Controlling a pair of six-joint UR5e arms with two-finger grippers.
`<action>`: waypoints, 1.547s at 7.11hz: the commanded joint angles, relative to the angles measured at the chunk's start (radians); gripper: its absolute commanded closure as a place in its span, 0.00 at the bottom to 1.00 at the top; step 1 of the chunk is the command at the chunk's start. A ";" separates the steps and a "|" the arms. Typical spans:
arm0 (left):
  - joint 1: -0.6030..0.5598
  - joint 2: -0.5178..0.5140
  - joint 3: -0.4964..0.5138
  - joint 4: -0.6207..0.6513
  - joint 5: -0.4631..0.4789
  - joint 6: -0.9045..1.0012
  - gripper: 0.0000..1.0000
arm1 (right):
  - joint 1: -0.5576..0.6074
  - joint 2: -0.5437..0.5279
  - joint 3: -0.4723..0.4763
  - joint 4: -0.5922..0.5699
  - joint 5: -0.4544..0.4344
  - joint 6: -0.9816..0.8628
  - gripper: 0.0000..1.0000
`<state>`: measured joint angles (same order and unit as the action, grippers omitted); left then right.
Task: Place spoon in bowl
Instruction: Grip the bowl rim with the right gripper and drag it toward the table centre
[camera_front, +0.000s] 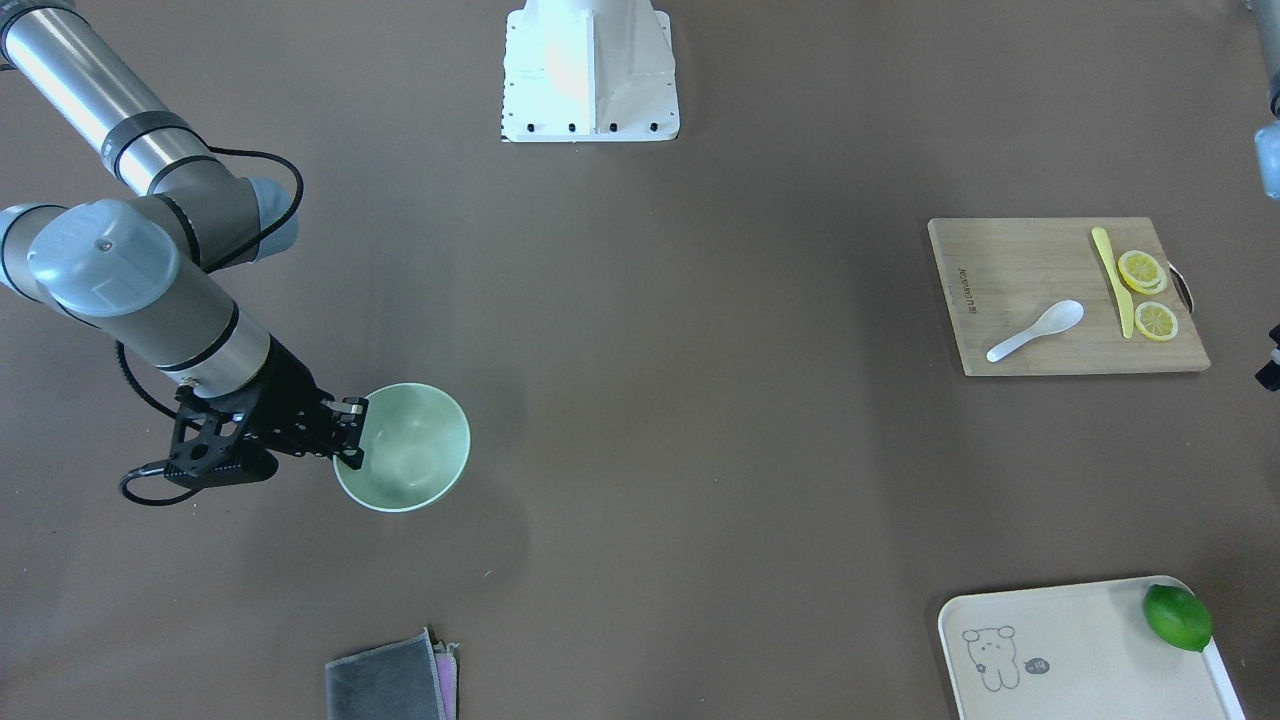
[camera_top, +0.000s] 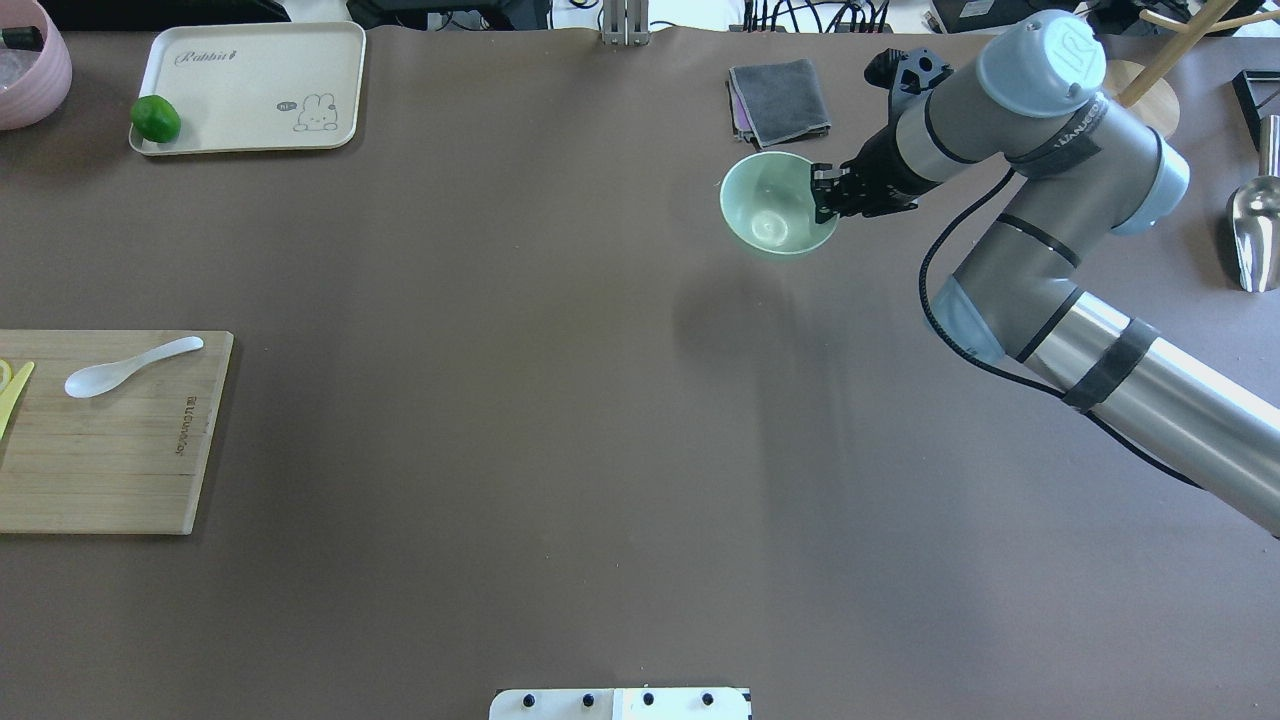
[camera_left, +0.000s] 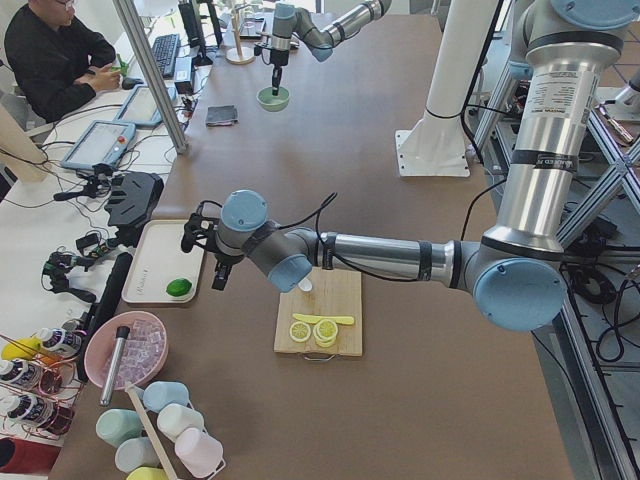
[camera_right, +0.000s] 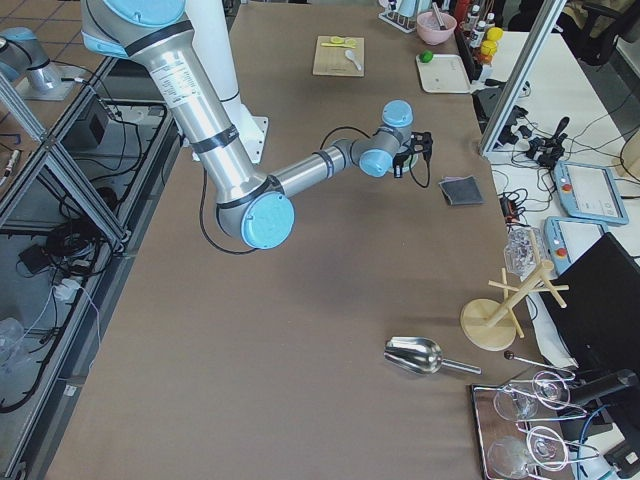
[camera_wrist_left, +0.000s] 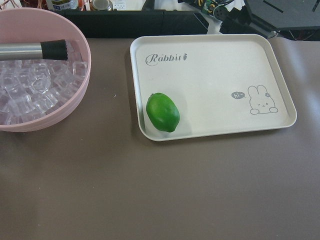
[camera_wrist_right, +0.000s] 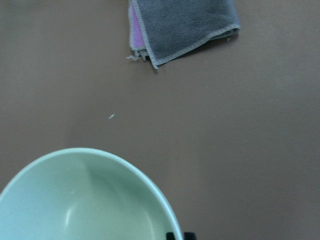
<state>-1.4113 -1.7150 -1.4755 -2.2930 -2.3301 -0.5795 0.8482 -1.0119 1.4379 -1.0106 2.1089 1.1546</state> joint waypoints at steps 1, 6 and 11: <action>0.000 0.009 -0.006 -0.002 0.000 0.000 0.02 | -0.163 0.041 0.059 -0.009 -0.148 0.146 1.00; 0.000 0.005 -0.002 0.000 0.000 -0.002 0.02 | -0.296 0.065 0.039 -0.010 -0.217 0.155 1.00; 0.000 0.005 -0.009 -0.002 0.000 -0.005 0.02 | -0.302 0.095 0.032 -0.014 -0.230 0.198 0.00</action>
<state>-1.4113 -1.7104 -1.4804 -2.2936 -2.3301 -0.5822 0.5481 -0.9216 1.4680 -1.0266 1.8824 1.3274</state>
